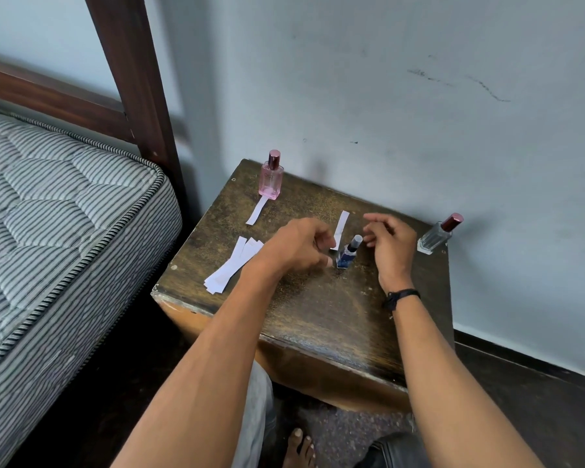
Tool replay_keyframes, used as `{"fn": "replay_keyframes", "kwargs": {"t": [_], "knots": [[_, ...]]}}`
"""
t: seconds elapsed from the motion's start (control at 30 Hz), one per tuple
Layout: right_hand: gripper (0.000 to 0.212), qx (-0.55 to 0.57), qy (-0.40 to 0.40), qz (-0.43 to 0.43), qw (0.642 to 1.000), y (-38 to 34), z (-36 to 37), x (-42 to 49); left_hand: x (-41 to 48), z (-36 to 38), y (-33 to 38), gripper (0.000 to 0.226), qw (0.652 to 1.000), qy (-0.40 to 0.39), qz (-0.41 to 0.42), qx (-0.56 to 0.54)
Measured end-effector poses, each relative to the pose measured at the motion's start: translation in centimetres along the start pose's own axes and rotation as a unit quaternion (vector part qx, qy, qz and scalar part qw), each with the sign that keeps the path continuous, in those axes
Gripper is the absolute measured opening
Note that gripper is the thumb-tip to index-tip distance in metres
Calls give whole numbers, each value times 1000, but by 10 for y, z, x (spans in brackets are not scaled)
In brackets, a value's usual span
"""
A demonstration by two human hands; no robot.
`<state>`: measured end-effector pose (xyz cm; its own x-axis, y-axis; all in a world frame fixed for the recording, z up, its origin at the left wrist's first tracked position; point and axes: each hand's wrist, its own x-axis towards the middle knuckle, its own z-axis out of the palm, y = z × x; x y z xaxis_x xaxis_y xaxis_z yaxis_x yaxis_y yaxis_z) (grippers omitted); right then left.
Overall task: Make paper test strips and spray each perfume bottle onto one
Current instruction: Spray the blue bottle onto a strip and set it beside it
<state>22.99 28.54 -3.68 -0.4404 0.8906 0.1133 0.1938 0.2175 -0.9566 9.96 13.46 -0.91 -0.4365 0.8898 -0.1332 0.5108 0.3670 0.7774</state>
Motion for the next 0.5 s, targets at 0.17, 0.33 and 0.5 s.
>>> {"fn": "replay_keyframes", "kwargs": {"t": [0.17, 0.33, 0.5], "knots": [[51, -33, -70, -12, 997, 0, -11, -48, -4, 4, -3, 25, 999, 20, 0, -25], [47, -68, -155, 0, 986, -3, -18, -61, -7, 7, -1, 22, 999, 31, 6, -31], [33, -60, -169, -5, 984, -5, -15, -52, -4, 10, 2, 17, 999, 36, 16, -6]]}}
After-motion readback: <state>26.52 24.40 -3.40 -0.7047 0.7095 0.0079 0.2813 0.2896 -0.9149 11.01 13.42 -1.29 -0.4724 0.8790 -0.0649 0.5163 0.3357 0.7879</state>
